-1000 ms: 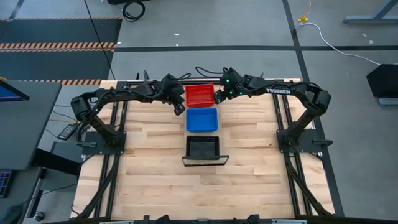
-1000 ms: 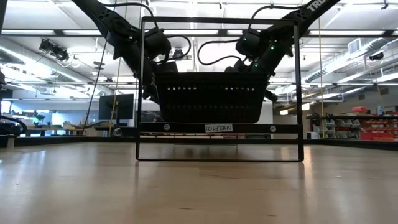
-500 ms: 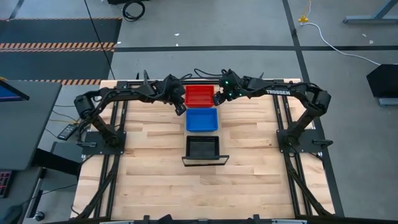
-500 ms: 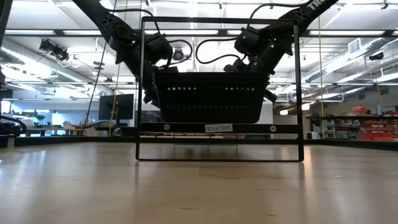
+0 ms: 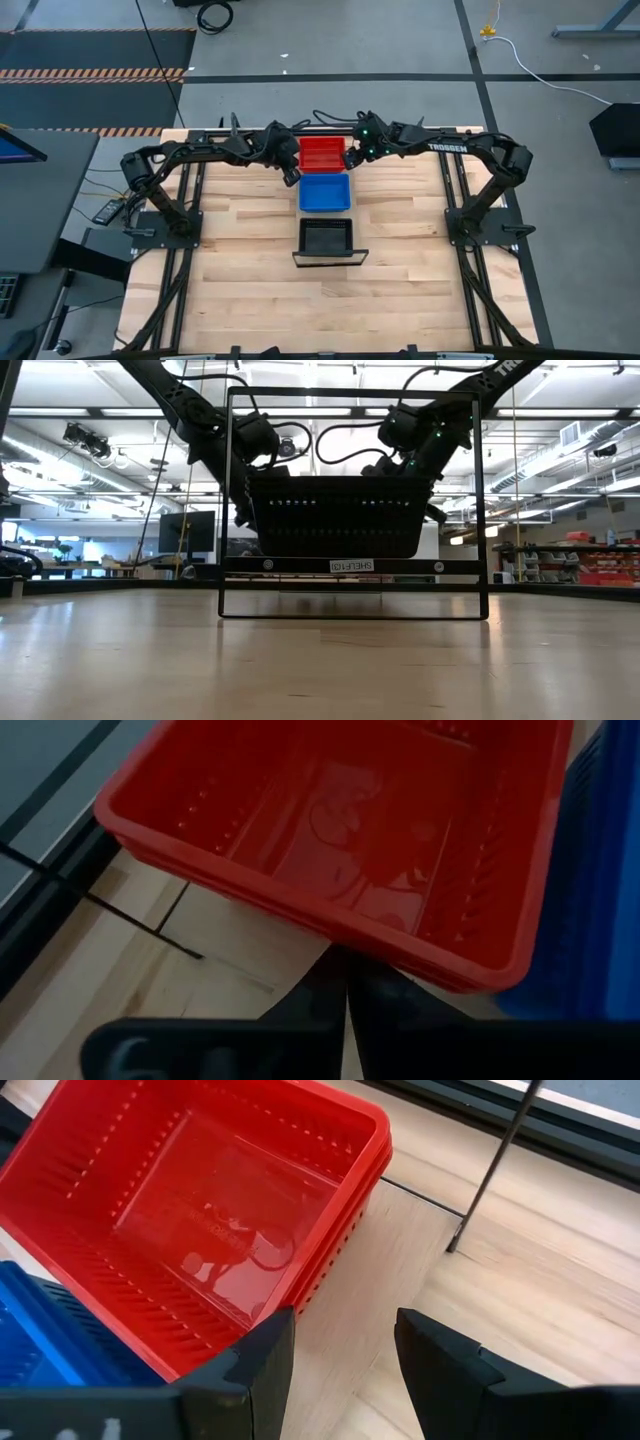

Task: Stack baskets on shelf by color
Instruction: Adjust the red bins on the shelf, then return to Home Position

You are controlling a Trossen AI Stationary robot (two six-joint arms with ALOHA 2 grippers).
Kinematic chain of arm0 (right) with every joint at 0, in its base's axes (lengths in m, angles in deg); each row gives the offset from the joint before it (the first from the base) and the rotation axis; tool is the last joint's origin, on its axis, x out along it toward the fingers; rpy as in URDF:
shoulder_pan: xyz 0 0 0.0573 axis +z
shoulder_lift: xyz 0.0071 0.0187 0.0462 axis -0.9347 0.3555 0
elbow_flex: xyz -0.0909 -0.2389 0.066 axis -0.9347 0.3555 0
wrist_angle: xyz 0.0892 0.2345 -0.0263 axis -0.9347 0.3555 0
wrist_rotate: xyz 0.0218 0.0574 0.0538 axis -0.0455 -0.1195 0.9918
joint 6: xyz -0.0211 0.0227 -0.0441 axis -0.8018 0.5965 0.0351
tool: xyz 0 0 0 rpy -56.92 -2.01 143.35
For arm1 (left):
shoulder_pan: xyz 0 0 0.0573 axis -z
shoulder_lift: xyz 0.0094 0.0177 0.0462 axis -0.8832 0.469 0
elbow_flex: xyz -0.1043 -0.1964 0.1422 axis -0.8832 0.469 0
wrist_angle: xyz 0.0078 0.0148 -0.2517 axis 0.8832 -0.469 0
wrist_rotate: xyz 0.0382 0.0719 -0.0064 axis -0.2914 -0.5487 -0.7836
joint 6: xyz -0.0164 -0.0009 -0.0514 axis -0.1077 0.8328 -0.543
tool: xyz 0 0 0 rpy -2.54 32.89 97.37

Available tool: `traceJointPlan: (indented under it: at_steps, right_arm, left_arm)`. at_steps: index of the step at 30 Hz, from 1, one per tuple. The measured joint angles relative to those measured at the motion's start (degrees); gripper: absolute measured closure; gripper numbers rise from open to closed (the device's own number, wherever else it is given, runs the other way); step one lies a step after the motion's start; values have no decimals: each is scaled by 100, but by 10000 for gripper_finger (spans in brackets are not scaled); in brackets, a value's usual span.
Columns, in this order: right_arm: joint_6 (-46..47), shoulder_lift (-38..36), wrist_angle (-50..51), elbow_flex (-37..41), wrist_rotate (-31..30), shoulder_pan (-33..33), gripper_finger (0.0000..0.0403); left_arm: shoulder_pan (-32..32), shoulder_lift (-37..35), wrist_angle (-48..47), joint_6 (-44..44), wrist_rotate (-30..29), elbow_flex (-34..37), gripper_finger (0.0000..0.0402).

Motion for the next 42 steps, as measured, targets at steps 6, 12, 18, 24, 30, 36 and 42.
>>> traceJointPlan:
  at_steps: [6,12,18,24,30,36,42]
  right_arm:
    - [-5,0,75,0,16,-24,222]
    - [-17,0,142,0,26,-22,222]
    - [-20,4,172,2,46,-20,222]
    - [-140,-106,297,2,14,-36,222]
    - [-324,-526,528,2,-67,-170,222]
    - [-323,-1089,1216,0,405,-196,222]
    - [125,-1654,2626,0,924,154,222]
  left_arm:
    - [0,0,46,-2,11,0,390]
    - [0,7,59,-13,19,0,393]
    - [2,7,28,-29,25,0,373]
    - [-13,-41,-127,-124,27,-2,366]
    - [-74,-226,-385,-101,20,-13,375]
    - [-136,-869,-1043,-236,14,-9,373]
    - [177,-1721,-2112,-821,14,-11,371]
